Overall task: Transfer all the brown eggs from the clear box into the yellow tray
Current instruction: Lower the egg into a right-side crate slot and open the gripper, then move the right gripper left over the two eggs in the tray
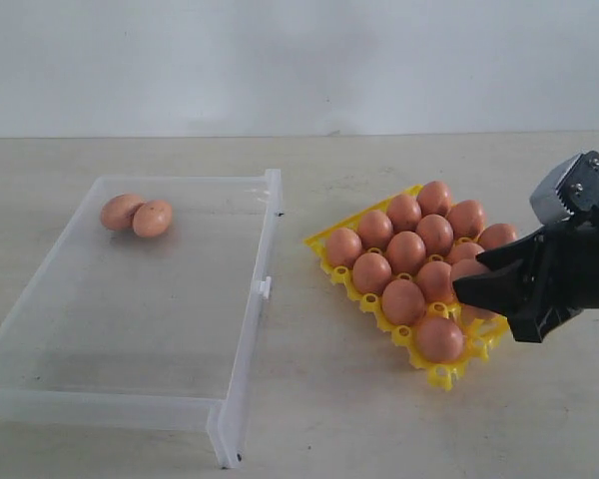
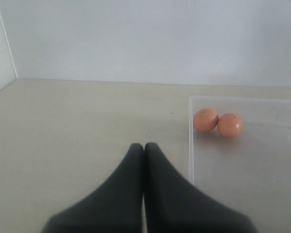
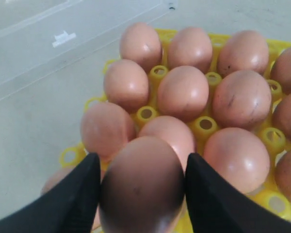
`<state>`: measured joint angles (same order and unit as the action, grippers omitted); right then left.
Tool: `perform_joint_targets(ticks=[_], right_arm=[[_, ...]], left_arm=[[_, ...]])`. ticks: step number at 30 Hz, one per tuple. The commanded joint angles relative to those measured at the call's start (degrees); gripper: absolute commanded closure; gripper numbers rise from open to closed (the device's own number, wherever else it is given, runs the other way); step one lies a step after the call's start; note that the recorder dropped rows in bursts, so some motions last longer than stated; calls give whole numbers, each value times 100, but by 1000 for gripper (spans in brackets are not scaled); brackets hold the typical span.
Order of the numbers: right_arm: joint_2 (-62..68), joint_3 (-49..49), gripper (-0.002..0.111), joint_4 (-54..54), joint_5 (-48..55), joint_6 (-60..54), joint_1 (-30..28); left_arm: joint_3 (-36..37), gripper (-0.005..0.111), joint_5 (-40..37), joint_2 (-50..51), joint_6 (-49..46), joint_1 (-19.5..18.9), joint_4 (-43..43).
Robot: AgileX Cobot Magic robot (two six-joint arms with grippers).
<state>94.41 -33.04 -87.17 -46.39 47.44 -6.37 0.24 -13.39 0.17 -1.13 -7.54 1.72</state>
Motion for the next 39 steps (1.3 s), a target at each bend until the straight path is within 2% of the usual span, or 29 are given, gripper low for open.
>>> perform_joint_targets(ticks=[1, 8, 10, 12, 16, 18, 22, 28, 31, 34, 36, 39], right_arm=[[336, -28, 109, 237, -191, -284, -41], [631, -28, 108, 673, -314, -858, -41], [631, -28, 105, 763, -295, -858, -41], [631, -28, 94, 821, -207, -858, -41], [631, -28, 62, 833, -213, -819, -41], [631, -28, 50, 833, -233, -819, -41], [620, -28, 35, 833, -245, -819, -41], [559, -28, 34, 862, -711, -791, -41], [353, -28, 34, 1123, -1455, -791, -41], [34, -28, 34, 1948, -2358, -634, 40], [-183, -112, 35, 2621, -2358, -325, 327], [-406, -610, 47, 3039, -2177, -143, 1223]], left_arm=[[-24, 111, 8, -17, -3, 18, 31], [-24, 111, 8, -17, -3, 18, 31], [-24, 111, 8, -17, -3, 18, 31], [-24, 111, 8, -17, -3, 18, 31], [-24, 111, 8, -17, -3, 18, 31], [-24, 111, 8, -17, -3, 18, 31], [-24, 111, 8, -17, -3, 18, 31], [-24, 111, 8, -17, -3, 18, 31], [-24, 111, 8, -17, -3, 18, 31], [-24, 111, 8, -17, -3, 18, 31], [-24, 111, 8, -17, -3, 18, 31], [-24, 111, 8, -17, -3, 18, 31]])
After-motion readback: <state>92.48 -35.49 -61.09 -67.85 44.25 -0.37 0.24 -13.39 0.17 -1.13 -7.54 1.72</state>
